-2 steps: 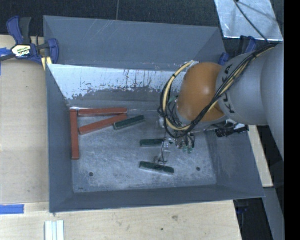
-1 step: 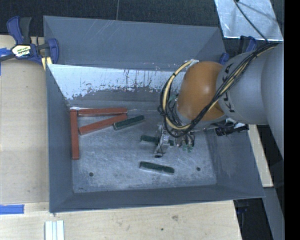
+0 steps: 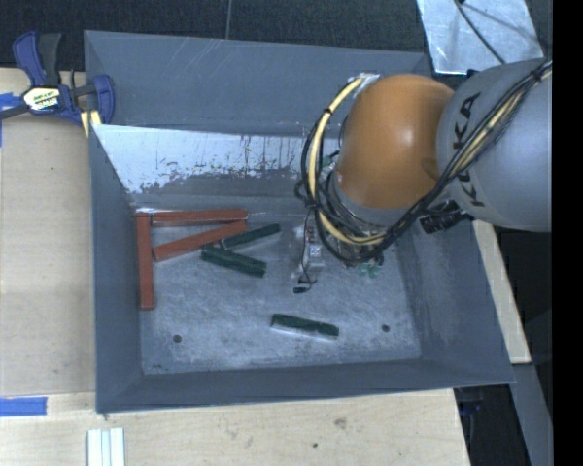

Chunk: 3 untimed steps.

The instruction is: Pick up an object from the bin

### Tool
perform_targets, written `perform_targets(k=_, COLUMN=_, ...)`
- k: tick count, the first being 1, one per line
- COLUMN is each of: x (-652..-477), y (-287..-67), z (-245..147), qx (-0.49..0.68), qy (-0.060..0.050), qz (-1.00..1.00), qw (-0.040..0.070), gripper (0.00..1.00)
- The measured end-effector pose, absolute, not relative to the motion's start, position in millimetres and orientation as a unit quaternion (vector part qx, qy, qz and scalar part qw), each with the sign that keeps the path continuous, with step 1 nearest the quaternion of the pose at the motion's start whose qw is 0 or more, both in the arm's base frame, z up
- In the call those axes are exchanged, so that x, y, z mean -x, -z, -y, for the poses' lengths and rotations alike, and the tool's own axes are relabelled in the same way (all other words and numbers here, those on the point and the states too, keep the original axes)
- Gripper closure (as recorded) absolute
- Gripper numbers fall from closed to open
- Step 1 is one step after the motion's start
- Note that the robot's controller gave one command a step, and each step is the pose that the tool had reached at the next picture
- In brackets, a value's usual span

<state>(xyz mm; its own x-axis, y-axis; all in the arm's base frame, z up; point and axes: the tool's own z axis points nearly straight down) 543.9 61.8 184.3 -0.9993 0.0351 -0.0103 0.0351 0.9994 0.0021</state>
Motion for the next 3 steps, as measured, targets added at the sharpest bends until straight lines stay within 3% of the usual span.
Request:
perform_targets(k=1, x=-543.1, y=-180, z=-60, qx=-0.019, qy=0.000, qz=-1.000, qw=0.001, gripper=0.00)
perform_targets(k=2, x=-495.9, y=-69, z=-17, qx=0.023, qy=0.001, qz=-1.000, qw=-0.004, gripper=0.00)
perform_targets(k=3, x=-499.7, y=-74, z=-19, qx=0.023, qy=0.000, qz=-1.000, qw=0.002, gripper=1.00)
